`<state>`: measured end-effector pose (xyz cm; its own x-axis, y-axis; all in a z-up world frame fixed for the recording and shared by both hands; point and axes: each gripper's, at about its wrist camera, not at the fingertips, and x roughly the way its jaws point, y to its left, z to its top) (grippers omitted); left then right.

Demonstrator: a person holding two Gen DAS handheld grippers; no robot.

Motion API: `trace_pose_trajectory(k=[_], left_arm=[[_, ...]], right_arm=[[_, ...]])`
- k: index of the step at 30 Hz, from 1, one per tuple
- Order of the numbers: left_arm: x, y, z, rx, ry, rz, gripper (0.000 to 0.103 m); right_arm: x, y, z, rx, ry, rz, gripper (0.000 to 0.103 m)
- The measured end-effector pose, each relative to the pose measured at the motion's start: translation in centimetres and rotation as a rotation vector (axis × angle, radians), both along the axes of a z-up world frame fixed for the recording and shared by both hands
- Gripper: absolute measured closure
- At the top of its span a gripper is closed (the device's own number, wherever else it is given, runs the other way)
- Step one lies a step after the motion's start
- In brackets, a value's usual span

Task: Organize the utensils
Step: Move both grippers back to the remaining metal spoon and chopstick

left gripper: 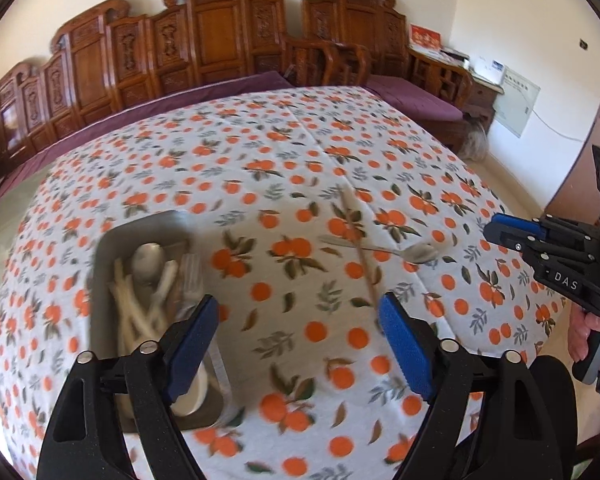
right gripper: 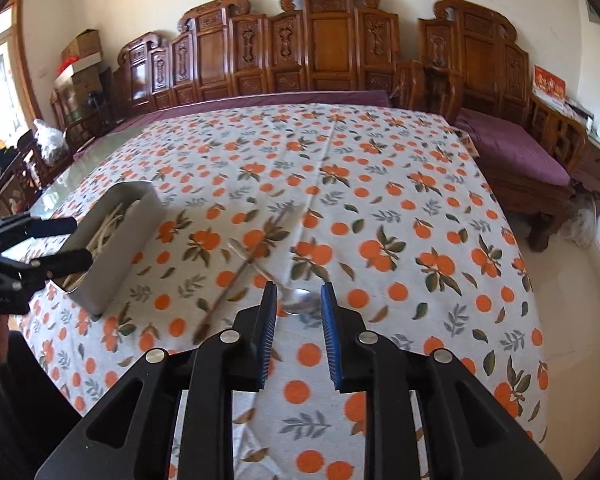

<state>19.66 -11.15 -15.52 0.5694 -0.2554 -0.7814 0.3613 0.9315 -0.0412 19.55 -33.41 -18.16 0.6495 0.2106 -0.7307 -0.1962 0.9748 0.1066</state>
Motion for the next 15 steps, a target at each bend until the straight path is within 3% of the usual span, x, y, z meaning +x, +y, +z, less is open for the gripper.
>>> trace_pose_trajectory(k=[15], left_arm=[[6.2, -8.7, -6.8, 0.019, 0.157, -0.097, 0.077]], right_arm=[[0.7, -2.5, -2.2, 0.018, 0.052, -0.052, 0.078]])
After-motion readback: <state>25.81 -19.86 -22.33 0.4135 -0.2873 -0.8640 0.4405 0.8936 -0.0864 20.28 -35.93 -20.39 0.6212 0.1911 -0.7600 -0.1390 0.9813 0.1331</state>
